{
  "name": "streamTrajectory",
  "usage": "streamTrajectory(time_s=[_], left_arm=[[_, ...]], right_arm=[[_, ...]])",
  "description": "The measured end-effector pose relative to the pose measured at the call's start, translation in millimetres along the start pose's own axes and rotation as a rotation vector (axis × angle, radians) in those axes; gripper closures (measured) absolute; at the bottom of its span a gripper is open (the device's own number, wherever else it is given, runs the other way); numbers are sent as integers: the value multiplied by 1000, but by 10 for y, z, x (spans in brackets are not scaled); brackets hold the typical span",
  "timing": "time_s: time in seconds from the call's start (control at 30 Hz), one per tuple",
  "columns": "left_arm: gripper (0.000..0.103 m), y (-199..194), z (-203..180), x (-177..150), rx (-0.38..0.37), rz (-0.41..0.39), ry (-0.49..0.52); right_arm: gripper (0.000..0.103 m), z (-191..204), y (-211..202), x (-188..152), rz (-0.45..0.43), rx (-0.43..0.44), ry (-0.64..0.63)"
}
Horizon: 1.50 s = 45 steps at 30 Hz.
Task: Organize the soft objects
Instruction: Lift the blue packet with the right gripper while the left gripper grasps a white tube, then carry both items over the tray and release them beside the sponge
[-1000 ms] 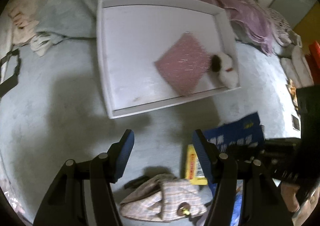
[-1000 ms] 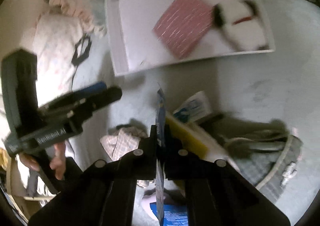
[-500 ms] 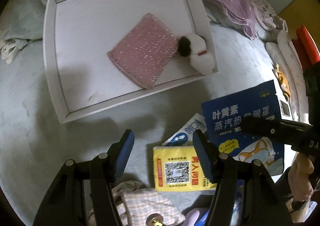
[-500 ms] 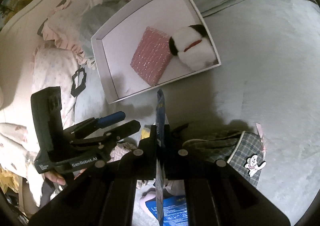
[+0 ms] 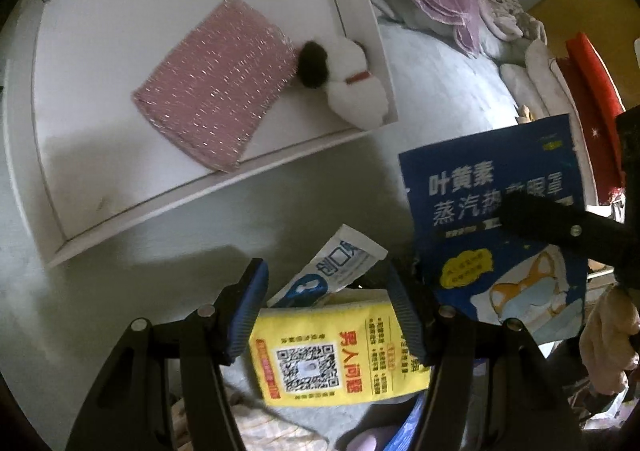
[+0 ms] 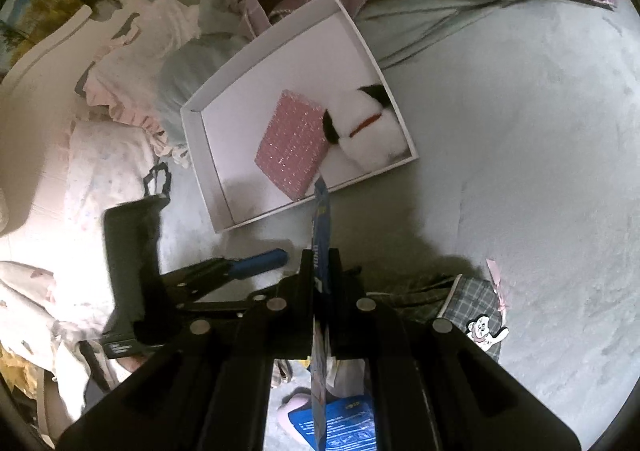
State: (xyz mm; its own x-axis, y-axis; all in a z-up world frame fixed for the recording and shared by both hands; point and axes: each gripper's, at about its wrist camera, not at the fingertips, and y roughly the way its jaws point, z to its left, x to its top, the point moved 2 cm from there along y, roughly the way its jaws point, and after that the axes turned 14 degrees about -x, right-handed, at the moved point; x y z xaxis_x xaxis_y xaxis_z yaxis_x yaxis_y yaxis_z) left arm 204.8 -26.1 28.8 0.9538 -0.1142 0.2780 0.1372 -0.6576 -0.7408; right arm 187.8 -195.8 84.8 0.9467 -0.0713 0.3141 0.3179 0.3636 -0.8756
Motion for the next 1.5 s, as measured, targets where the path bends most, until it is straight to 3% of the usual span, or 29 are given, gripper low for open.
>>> streamTrajectory(time_s=[0.27, 0.33, 0.4, 0.53, 0.6, 0.83, 1.13, 1.4, 1.5], left_arm=[[42, 131, 41, 11, 13, 5, -9], [48, 137, 37, 13, 23, 3, -1], [59, 142, 21, 12, 27, 4, 13], [69, 121, -20, 12, 28, 0, 33], [83, 98, -10, 21, 57, -8, 33], [91, -53, 85, 41, 67, -68, 17], [92, -388, 90, 36, 52, -175, 17], [91, -790, 243, 28, 19, -335, -26], [91, -951, 369, 20, 49, -409, -59]], right_arm=[[96, -61, 1, 21, 3, 9, 18], [96, -65, -5, 27, -3, 15, 21], [96, -77, -5, 33, -6, 20, 22], [96, -80, 6, 43, -6, 21, 23], [96, -80, 5, 42, -8, 22, 24], [96, -61, 30, 53, -21, 26, 27], [96, -11, 106, 111, -93, 97, 64], [96, 183, 263, 138, -123, 207, 73], [96, 255, 253, 200, -165, 202, 76]])
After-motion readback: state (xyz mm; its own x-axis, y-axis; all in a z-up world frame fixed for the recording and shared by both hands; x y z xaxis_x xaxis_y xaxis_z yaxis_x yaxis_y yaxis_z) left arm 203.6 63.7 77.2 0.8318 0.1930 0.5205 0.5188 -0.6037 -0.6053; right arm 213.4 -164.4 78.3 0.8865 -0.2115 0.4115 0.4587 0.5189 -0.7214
